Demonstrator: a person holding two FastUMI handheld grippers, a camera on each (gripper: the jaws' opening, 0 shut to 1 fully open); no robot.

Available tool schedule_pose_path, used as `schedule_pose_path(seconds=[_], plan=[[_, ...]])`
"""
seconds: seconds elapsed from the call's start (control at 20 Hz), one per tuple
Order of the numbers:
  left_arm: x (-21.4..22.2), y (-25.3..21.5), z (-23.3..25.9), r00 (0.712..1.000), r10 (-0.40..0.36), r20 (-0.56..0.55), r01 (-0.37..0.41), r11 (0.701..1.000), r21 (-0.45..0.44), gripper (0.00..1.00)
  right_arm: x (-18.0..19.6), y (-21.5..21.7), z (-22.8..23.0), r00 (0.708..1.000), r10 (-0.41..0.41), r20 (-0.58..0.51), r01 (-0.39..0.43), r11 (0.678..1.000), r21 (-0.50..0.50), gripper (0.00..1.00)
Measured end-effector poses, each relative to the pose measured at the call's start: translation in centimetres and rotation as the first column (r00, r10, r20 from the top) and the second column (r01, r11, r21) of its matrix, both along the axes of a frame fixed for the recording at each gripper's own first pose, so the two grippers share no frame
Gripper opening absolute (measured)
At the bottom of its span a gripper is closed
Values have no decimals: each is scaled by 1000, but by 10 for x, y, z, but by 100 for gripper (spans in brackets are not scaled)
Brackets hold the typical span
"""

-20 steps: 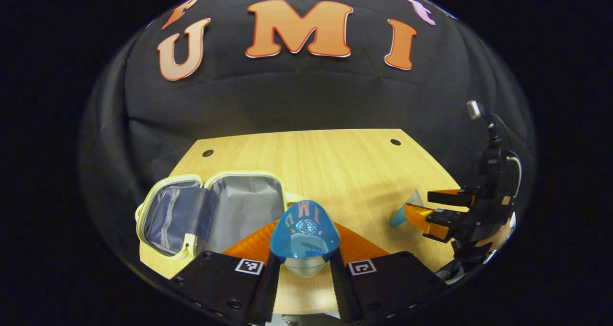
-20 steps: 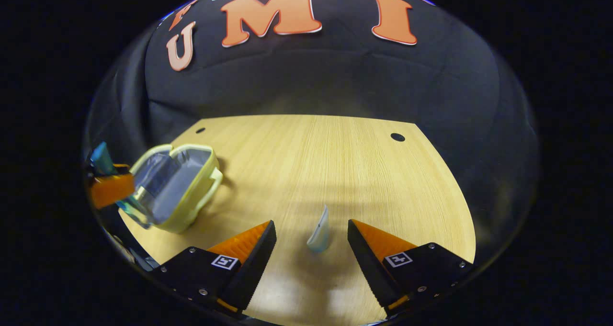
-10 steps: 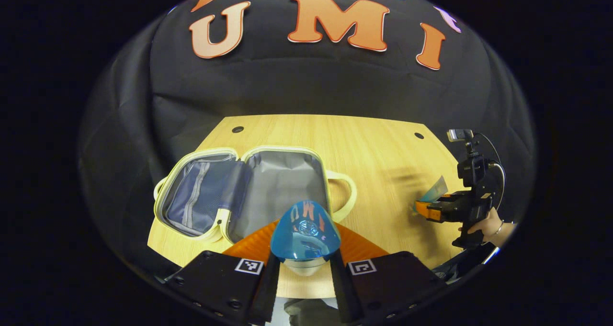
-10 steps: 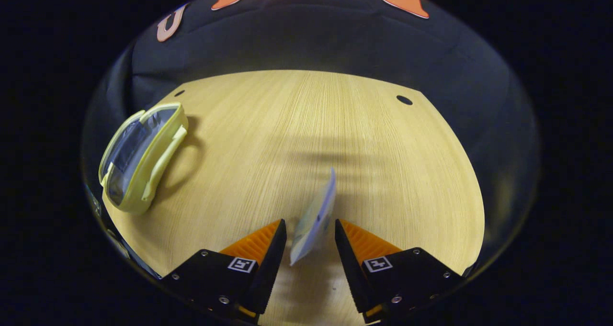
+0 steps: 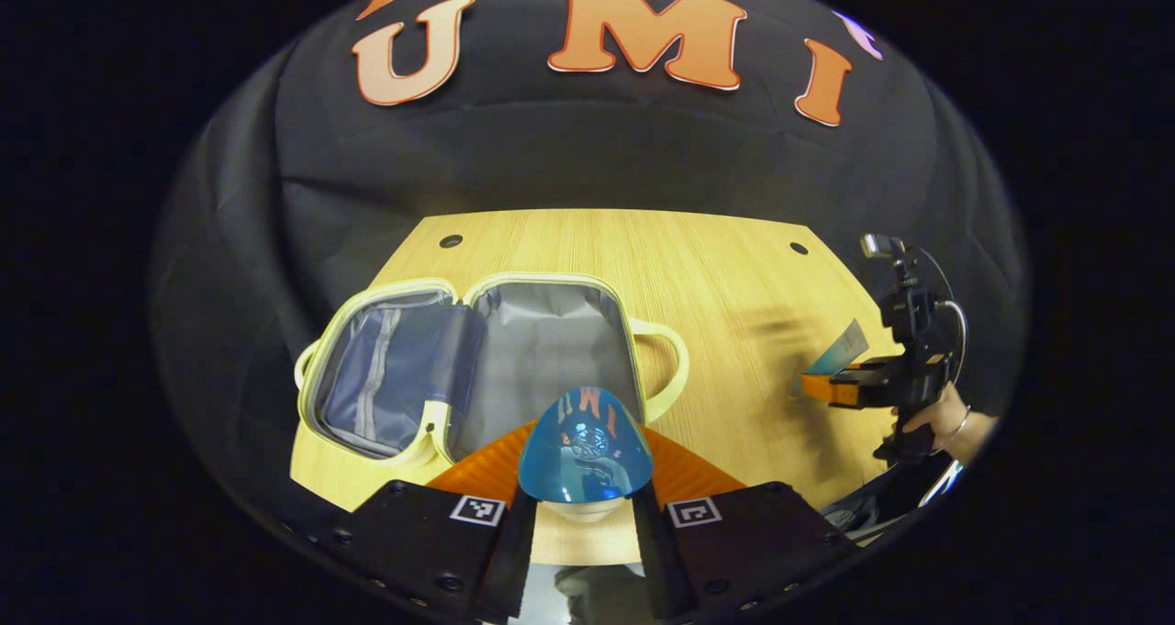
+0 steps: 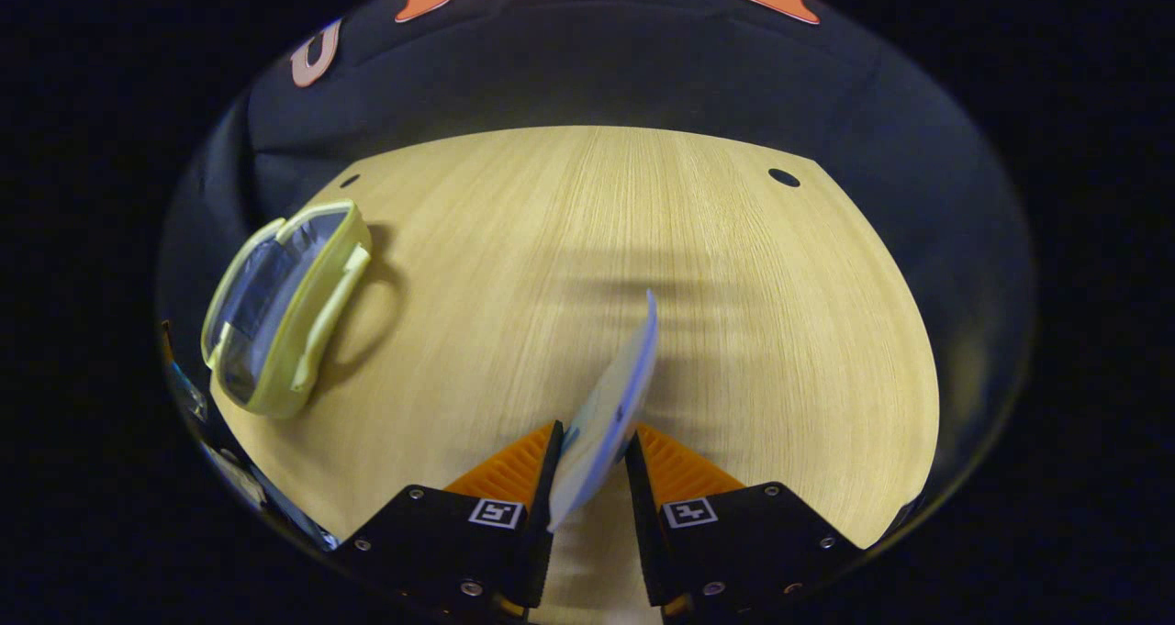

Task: First open the suitcase, pack the skin care products into it, and then close the suitcase.

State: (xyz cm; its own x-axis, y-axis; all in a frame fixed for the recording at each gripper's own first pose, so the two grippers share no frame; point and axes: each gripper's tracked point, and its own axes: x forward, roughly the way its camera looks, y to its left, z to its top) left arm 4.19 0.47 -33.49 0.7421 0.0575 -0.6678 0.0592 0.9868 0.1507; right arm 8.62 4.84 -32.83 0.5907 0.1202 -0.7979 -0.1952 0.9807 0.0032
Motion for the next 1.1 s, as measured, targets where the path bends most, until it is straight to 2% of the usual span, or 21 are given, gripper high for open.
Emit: schedule_pose_path(seconds=[0.15, 0.3, 0.4, 0.5, 0.65, 0.8, 0.9, 1.0, 1.1], plan=[[-3, 10, 12, 994, -71, -83, 73, 997, 24, 49, -20, 28, 28, 999, 26, -22, -23, 993, 115, 41], [3, 23, 21, 978, -121, -173, 119, 993, -22, 50, -38, 49, 50, 997, 72, -4, -71, 987, 147, 41], [16, 34, 21, 960, -158, -230, 158, 987, -18, 49, -52, 66, 60, 996, 91, -12, -87, 979, 186, 41], [27, 44, 10, 930, -181, -319, 191, 982, -1, 49, -67, 83, 71, 995, 87, -40, -74, 963, 260, 41], [35, 63, -12, 879, -182, -442, 215, 976, 26, 50, -74, 103, 88, 996, 80, -26, -67, 940, 335, 41], [53, 83, -57, 827, -158, -539, 202, 979, 23, 49, -86, 104, 89, 997, 65, -33, -49, 937, 346, 41], [70, 93, -82, 803, -146, -578, 198, 980, 27, 50, -92, 99, 82, 998, 43, -55, -22, 940, 339, 41], [91, 108, -112, 786, -120, -607, 192, 980, 55, 51, -98, 93, 74, 997, 18, -79, 9, 946, 325, 41], [117, 110, -118, 798, -122, -591, 201, 977, 70, 50, -101, 88, 69, 996, -4, -94, 34, 949, 313, 41]])
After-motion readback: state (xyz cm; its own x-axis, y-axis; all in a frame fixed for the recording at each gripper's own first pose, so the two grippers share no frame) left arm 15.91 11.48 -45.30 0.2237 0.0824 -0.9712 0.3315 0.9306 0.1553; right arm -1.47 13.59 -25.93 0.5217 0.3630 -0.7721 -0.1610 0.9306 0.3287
